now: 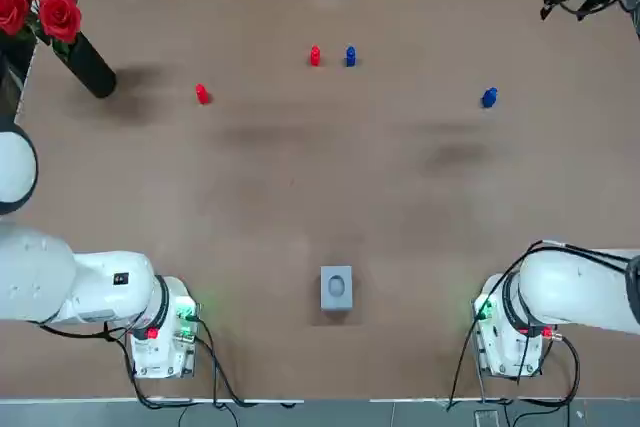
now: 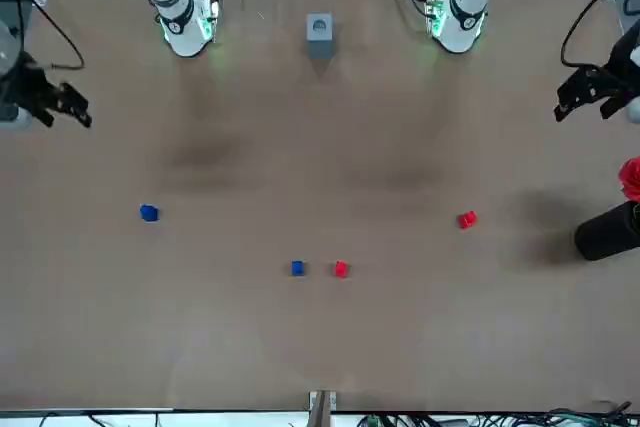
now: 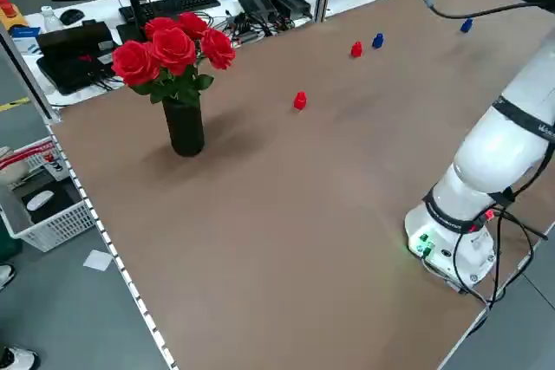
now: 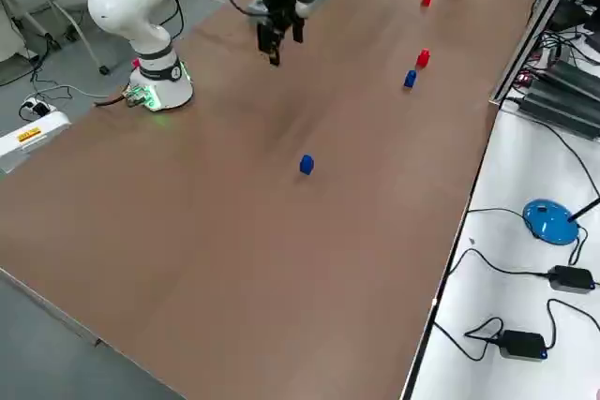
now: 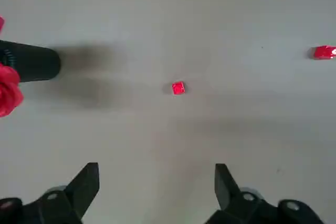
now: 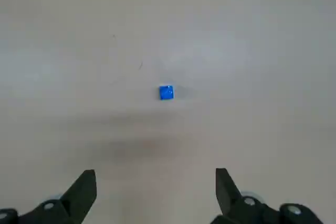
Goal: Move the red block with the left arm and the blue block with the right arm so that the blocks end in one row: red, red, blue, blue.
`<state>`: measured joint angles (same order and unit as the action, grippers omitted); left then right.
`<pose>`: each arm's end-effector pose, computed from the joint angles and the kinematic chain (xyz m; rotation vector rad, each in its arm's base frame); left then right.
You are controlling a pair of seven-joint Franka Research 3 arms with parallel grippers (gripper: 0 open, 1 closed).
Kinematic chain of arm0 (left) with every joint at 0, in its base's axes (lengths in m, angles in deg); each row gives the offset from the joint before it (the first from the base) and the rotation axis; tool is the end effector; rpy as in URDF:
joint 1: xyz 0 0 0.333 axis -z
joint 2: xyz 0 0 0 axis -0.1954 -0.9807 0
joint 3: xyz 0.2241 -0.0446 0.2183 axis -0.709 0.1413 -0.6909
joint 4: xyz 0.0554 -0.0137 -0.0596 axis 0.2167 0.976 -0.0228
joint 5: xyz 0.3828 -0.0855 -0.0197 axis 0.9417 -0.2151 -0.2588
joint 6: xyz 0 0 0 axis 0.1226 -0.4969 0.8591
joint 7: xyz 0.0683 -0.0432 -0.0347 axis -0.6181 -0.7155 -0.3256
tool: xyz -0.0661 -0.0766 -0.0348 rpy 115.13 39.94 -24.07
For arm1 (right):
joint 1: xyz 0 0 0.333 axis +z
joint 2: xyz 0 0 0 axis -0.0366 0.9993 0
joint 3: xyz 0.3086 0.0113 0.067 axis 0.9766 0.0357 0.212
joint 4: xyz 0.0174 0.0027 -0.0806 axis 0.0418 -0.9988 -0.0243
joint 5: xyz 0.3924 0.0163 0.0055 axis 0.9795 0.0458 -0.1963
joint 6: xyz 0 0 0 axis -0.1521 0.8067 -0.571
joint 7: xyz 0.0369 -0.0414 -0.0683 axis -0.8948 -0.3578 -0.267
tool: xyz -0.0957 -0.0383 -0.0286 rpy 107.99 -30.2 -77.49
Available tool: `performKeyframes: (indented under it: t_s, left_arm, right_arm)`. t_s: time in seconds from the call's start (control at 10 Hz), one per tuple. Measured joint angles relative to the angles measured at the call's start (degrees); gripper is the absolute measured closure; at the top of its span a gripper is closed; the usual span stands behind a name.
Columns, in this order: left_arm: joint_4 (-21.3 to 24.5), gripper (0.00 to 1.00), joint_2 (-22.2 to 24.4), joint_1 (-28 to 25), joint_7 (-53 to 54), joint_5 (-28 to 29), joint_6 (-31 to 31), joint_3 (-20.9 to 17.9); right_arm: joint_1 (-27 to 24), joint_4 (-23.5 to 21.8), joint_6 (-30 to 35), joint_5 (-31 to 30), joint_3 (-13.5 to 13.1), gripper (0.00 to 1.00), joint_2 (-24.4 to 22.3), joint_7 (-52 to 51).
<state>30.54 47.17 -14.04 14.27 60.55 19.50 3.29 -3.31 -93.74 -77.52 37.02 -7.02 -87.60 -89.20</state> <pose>0.5485 -0.0245 0.6381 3.1261 0.0400 0.0258 0.5078 -0.0630 0.5190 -3.1282 0.0730 -0.0790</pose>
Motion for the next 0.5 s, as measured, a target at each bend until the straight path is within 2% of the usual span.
performKeyframes:
  t_s: [0.3, 0.5]
  left_arm:
    - [0.6, 0.02, -6.0, 0.1, 0.1, 0.0, 4.1, 0.0]
    - [0.7, 0.01, -9.6, 0.5, 0.1, 0.0, 6.7, 0.1]
  right_arm:
    - [0.1, -6.7, -16.6, 0.0, 0.0, 0.01, 8.2, 0.0]
    - [0.2, -9.7, -22.6, 0.0, 0.0, 0.04, 12.1, 0.0]
